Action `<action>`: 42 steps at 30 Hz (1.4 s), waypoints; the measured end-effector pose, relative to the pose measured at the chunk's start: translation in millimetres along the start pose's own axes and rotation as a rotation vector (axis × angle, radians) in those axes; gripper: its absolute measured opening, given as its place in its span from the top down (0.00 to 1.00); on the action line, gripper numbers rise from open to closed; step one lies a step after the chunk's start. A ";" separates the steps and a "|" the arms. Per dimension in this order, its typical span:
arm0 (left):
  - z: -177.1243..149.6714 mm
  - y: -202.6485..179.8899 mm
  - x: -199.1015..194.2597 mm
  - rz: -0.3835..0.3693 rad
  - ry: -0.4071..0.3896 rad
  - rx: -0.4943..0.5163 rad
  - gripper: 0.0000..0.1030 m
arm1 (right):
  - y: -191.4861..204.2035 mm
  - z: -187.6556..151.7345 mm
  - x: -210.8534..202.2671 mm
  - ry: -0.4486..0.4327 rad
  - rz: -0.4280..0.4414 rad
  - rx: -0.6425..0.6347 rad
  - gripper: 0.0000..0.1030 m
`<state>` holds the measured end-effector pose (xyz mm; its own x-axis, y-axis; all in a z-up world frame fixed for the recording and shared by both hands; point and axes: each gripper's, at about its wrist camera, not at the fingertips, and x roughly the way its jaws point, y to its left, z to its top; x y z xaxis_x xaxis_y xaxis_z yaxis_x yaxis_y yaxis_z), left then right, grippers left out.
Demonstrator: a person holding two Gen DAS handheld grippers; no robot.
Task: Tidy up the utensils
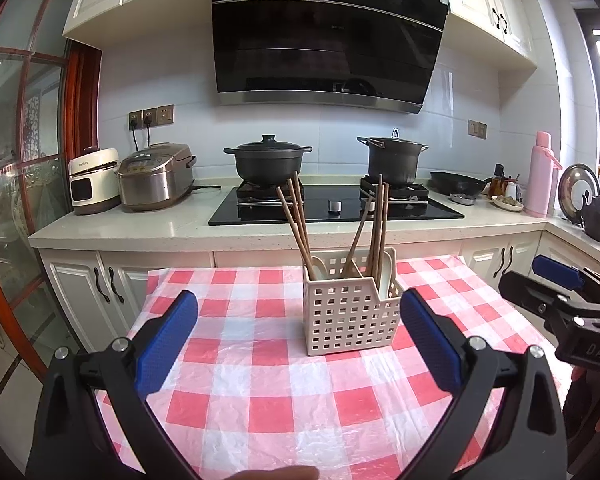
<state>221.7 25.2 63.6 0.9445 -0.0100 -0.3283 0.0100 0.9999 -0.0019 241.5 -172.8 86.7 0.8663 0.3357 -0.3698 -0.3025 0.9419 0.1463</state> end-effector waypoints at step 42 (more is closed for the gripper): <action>-0.6 4.4 -1.4 0.006 -0.001 -0.005 0.05 | 2.5 -0.5 0.1 -0.001 0.008 0.002 0.18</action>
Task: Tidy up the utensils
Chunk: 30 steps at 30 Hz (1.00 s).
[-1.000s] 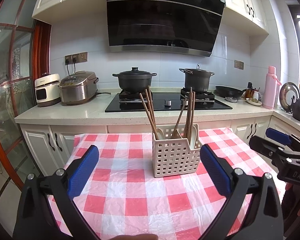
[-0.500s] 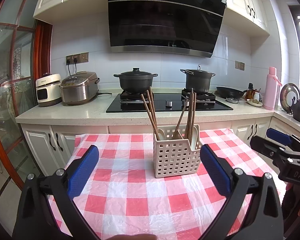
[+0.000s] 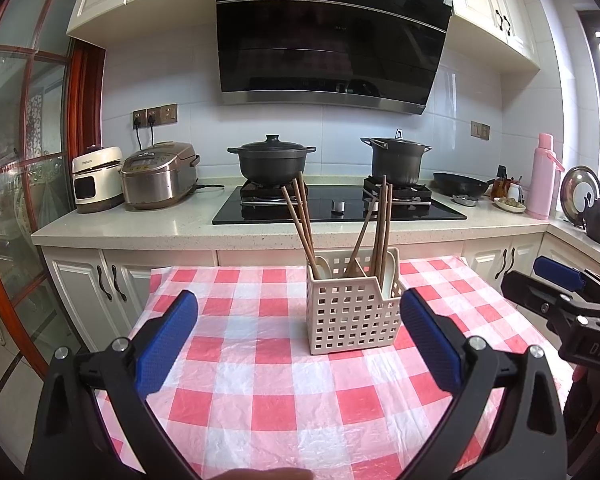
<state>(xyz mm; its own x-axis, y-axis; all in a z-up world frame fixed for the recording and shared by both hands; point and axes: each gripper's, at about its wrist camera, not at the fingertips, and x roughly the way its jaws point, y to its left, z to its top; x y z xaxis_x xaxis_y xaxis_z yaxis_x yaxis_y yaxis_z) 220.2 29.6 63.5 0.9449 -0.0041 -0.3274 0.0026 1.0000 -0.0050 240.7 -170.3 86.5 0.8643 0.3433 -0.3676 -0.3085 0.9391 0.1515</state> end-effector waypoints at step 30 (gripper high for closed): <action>-5.6 -2.1 -1.8 0.000 -0.002 0.010 0.05 | 1.0 -3.4 -9.0 -0.013 0.009 0.008 0.18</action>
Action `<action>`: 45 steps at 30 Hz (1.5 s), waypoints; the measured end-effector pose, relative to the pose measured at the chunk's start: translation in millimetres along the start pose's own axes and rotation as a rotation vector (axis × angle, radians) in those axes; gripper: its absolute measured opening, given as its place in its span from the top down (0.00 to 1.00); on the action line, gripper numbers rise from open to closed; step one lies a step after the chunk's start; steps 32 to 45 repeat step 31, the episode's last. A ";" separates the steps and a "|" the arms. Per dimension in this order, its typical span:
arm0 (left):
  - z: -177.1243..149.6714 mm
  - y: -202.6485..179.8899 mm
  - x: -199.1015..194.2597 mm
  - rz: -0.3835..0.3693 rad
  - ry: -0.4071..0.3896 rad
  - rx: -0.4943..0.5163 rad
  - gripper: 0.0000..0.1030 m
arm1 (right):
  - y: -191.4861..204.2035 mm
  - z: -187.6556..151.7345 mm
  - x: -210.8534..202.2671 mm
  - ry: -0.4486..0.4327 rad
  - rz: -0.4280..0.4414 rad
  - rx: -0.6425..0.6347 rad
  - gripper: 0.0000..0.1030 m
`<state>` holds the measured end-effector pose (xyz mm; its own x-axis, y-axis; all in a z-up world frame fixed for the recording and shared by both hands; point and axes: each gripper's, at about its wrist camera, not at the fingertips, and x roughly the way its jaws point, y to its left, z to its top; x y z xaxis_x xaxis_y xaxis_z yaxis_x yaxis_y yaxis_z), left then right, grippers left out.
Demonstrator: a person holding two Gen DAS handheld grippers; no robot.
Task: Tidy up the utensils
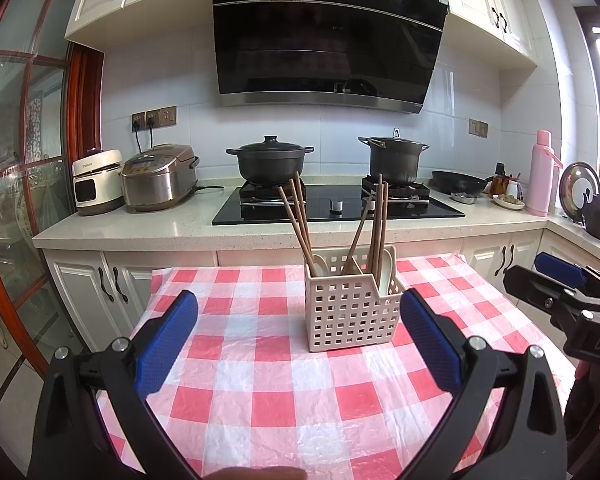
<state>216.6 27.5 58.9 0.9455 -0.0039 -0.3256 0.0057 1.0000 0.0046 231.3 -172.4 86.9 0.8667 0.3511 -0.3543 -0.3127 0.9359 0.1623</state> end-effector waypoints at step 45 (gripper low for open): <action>-2.1 -4.4 3.3 0.011 0.024 0.022 0.05 | 1.7 0.4 -1.5 0.006 0.003 0.007 0.18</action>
